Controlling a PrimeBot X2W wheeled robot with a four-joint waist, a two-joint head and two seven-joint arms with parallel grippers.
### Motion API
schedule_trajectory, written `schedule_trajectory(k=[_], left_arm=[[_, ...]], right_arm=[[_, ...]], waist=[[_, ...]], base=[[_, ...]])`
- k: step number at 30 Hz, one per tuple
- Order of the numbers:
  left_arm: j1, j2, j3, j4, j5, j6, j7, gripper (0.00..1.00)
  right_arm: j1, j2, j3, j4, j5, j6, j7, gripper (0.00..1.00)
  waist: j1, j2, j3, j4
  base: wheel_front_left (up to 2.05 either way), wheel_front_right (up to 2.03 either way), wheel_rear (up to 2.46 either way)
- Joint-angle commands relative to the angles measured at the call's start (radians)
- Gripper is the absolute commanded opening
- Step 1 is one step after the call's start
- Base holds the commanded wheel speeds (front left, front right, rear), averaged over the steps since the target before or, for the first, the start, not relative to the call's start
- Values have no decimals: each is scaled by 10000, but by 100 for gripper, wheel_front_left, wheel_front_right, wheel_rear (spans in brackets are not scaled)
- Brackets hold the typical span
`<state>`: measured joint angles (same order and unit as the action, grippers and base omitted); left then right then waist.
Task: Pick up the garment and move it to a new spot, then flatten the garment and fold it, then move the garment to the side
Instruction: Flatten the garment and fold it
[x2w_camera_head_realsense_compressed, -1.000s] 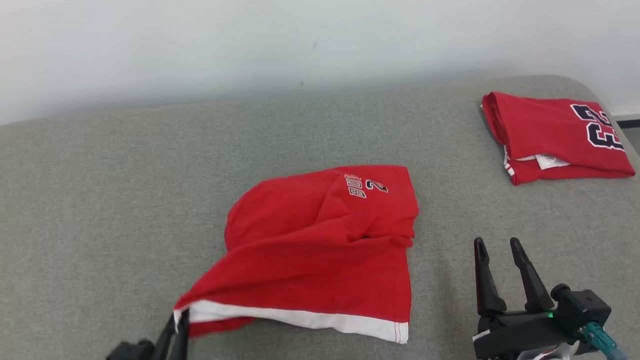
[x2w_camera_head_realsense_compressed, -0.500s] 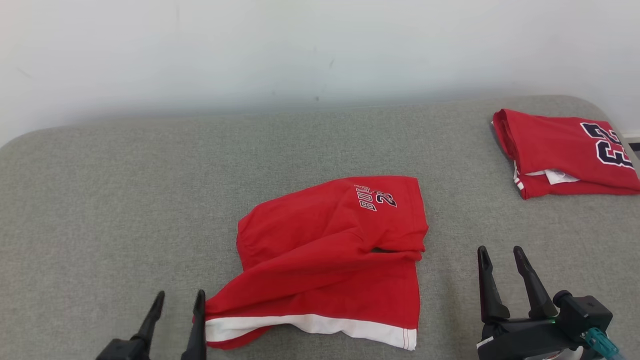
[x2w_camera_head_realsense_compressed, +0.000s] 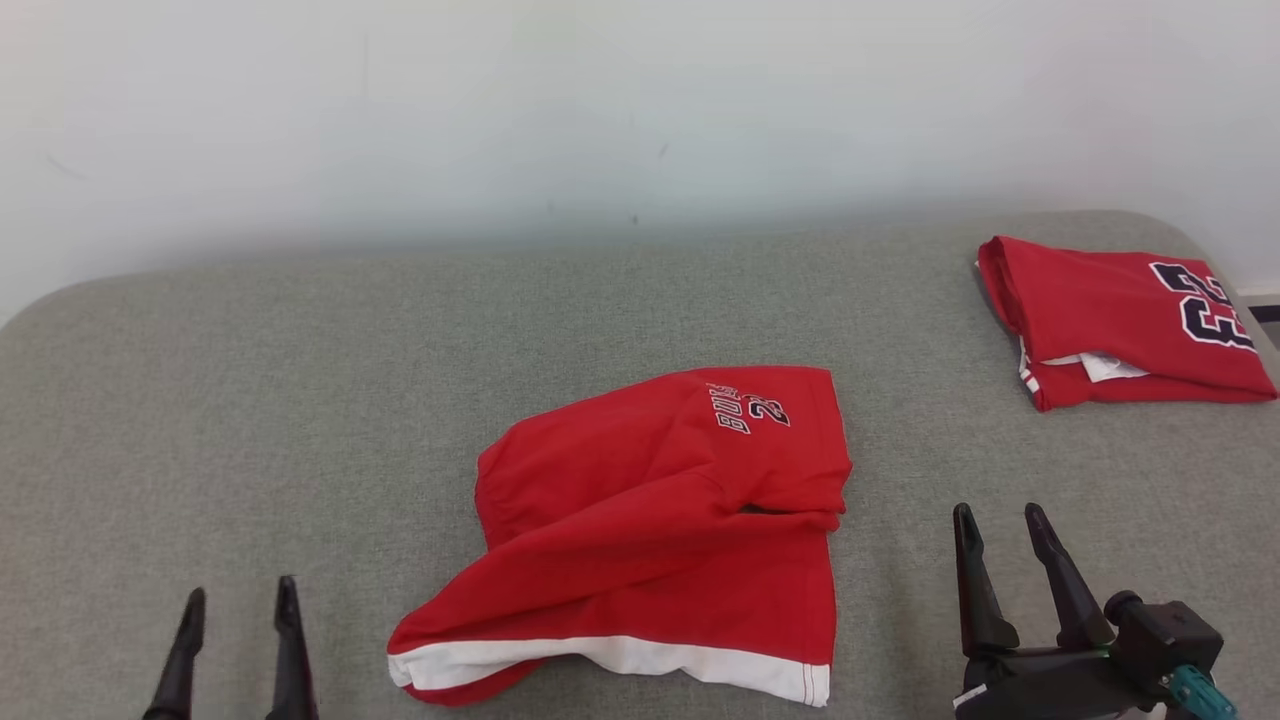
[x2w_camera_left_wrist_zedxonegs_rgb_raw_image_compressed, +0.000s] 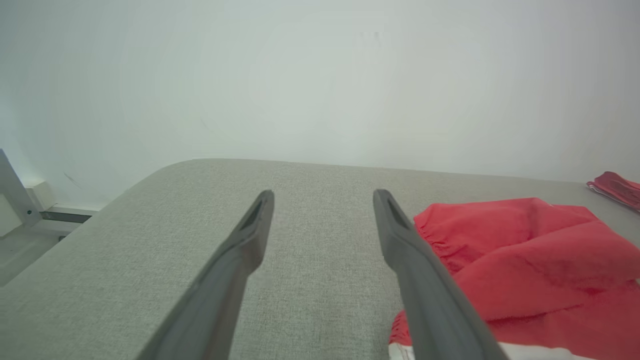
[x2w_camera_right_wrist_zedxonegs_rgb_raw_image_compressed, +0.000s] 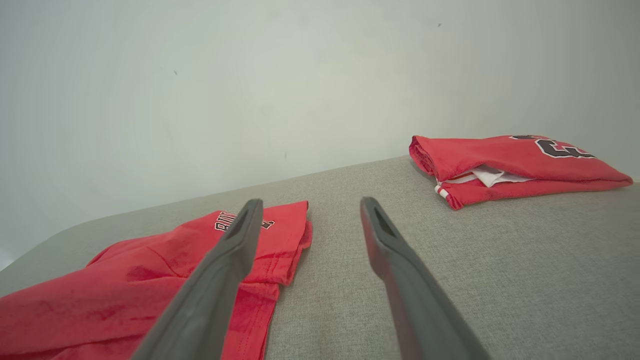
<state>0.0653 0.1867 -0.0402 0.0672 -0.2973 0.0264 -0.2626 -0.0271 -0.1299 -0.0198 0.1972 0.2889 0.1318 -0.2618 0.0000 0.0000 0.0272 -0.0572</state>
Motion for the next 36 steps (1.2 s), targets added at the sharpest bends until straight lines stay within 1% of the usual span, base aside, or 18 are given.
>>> schedule_trajectory(k=[1, 8, 12, 22, 36], left_arm=[[229, -147, 319, -147, 205, -94, -26, 100], [580, -473, 1236, -338, 680, -917, -28, 100], [715, -555, 1564, -177, 824, -1226, -27, 100], [702, -791, 1900, 22, 1086, -1494, -27, 100], [741, -766, 1831, 278, 1165, -1563, -27, 100]], right_arm=[[113, -31, 5, -13, 37, -27, -42, 100], [246, 66, 14, -45, 12, -27, -43, 100], [272, 98, 5, -33, 6, -27, -43, 100], [271, 101, 23, 17, 8, -27, -43, 100], [277, 45, 202, 144, 38, -27, -43, 100]], waist=[[0, 0, -38, -39], [0, 0, -76, -111], [0, 0, -60, -111], [0, 0, 12, -71], [0, 0, -19, -91]], base=[[0, 0, 0], [0, 0, 0], [0, 0, 0], [0, 0, 0], [0, 0, 0]])
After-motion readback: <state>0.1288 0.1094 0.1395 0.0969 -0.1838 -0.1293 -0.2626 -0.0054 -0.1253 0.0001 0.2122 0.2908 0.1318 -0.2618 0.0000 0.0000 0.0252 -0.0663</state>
